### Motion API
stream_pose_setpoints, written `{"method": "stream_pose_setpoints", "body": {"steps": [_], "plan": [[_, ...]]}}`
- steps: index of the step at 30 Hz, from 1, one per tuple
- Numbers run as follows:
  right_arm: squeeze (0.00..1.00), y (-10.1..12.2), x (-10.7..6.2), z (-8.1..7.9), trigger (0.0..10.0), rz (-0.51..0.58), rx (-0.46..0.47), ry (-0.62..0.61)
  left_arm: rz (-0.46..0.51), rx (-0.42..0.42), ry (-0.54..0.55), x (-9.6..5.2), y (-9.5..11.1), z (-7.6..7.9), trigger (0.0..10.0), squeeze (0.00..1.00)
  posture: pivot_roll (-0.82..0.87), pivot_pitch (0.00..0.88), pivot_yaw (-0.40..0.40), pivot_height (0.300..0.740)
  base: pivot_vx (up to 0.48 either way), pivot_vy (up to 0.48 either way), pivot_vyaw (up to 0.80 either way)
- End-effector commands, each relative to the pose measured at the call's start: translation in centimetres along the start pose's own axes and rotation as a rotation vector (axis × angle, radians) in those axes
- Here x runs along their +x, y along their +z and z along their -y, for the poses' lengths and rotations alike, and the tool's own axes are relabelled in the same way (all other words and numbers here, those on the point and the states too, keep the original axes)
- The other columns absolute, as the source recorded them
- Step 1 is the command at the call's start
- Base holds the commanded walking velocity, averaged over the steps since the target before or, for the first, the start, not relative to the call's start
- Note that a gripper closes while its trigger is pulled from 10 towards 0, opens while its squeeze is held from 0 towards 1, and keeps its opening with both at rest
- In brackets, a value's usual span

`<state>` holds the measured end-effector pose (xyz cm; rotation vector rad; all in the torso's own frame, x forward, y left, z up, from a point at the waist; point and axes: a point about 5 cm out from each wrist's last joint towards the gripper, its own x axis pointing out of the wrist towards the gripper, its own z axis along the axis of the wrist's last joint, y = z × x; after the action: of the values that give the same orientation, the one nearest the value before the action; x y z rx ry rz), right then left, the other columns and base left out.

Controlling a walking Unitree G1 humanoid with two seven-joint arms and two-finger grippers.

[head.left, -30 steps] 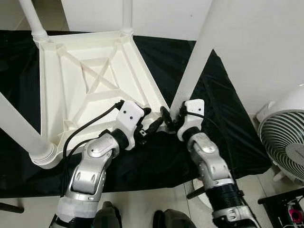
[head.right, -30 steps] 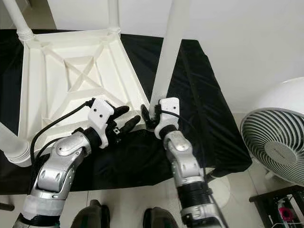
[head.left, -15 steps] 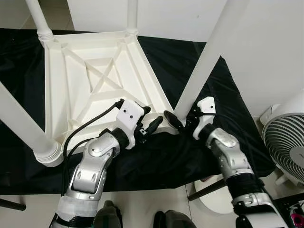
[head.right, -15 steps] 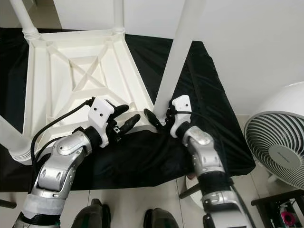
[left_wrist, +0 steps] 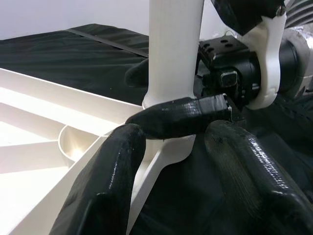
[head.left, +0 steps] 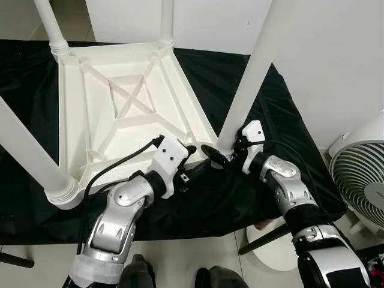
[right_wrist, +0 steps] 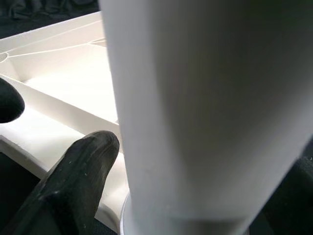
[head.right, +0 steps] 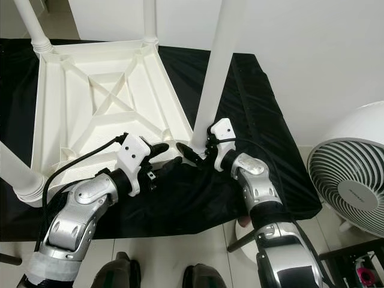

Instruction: Building children table

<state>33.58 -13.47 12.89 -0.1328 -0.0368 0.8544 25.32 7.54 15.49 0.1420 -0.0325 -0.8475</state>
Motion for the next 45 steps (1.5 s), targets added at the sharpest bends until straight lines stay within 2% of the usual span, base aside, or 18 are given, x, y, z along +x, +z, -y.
{"method": "stream_pose_setpoints", "body": {"steps": [1,2,3,4,5,17,23,29,30,32,33,35,39,40,41,42,43,45], "plan": [[0.00,0.1,0.1,0.3,10.0,-0.013,-0.020,0.004,-0.001,-0.003,-0.017,0.0,0.0,0.4,10.0,0.00,0.04,0.006,-0.056,0.740,0.000,0.000,0.00],[0.00,0.0,0.1,0.4,4.1,-0.020,-0.020,0.003,-0.004,-0.001,-0.023,0.0,-0.1,0.5,10.0,0.00,0.04,0.004,-0.058,0.740,0.000,0.000,0.00],[0.00,-0.1,0.1,0.5,0.9,-0.024,-0.019,-0.001,-0.011,0.002,-0.027,-0.1,-0.2,0.6,10.0,0.00,0.04,0.005,-0.058,0.740,0.000,0.000,0.00],[0.00,-0.1,0.1,0.5,0.9,-0.024,-0.019,-0.001,-0.011,0.002,-0.027,-0.1,-0.2,0.6,10.0,0.00,0.04,0.005,-0.058,0.740,0.000,0.000,0.00],[0.00,-0.2,0.1,0.6,0.0,-0.019,-0.013,-0.003,-0.017,0.002,-0.030,-0.1,-0.4,0.6,10.0,0.00,0.04,0.005,-0.058,0.740,0.000,0.000,0.00],[0.00,-0.9,0.0,-0.1,0.0,0.012,0.065,-0.034,-0.020,0.004,-0.024,-0.1,-0.4,0.7,10.0,0.00,0.03,0.020,-0.069,0.740,0.000,0.000,0.00],[0.00,-1.0,0.5,-1.0,0.0,0.015,0.076,-0.322,-0.017,0.000,-0.018,0.0,-0.4,0.7,10.0,0.00,0.02,0.034,-0.063,0.740,0.000,0.000,0.00],[0.00,-1.0,0.7,-1.4,0.0,0.005,0.100,-0.429,-0.016,0.000,-0.017,0.0,-0.3,0.6,10.0,0.00,0.02,0.037,-0.061,0.740,0.000,0.000,0.00],[0.00,-1.2,0.8,-1.8,0.0,-0.011,0.140,-0.557,-0.016,0.001,-0.019,0.1,-0.3,0.6,10.0,0.00,0.02,0.038,-0.059,0.740,0.000,0.000,0.00],[0.00,-1.2,0.8,-1.8,0.0,-0.011,0.140,-0.557,-0.016,0.001,-0.019,0.1,-0.3,0.6,10.0,0.00,0.02,0.038,-0.059,0.740,0.000,0.000,0.00],[0.00,-1.2,1.1,-2.8,0.0,-0.009,0.177,-0.643,-0.014,0.001,-0.019,0.2,-0.2,0.5,10.0,0.00,0.02,0.039,-0.052,0.740,0.000,0.000,0.00],[0.00,-0.9,1.5,-3.6,0.0,0.005,0.189,-0.659,-0.011,0.001,-0.020,0.3,-0.1,0.5,10.0,0.00,0.01,0.037,-0.045,0.740,0.000,0.000,0.00],[0.00,-0.4,1.3,-3.3,0.0,0.022,0.181,-0.676,-0.007,-0.004,-0.033,0.5,0.0,0.6,10.0,0.00,0.00,0.038,-0.039,0.740,0.000,0.000,0.00],[0.00,-0.4,1.0,-2.8,2.0,0.014,0.162,-0.678,-0.006,-0.001,-0.042,0.5,0.0,0.7,10.0,0.00,0.00,0.038,-0.039,0.740,0.000,0.000,0.00],[0.02,-0.3,0.8,-2.3,10.0,0.017,0.154,-0.675,-0.006,0.001,-0.045,0.6,0.0,0.7,10.0,0.00,0.00,0.039,-0.039,0.740,0.000,0.000,0.00],[0.90,-0.1,0.7,-2.1,10.0,0.026,0.155,-0.672,-0.005,0.001,-0.044,0.6,0.1,0.7,10.0,0.00,0.00,0.040,-0.040,0.740,0.000,0.000,0.00],[0.90,-0.1,0.7,-2.1,10.0,0.026,0.155,-0.672,-0.005,0.001,-0.044,0.6,0.1,0.7,10.0,0.00,0.00,0.040,-0.040,0.740,0.000,0.000,0.00],[1.00,0.3,0.6,-2.0,10.0,0.046,0.148,-0.647,-0.005,0.003,-0.039,0.5,0.1,0.5,10.0,0.00,0.00,0.042,-0.042,0.740,0.000,0.000,0.00]]}}
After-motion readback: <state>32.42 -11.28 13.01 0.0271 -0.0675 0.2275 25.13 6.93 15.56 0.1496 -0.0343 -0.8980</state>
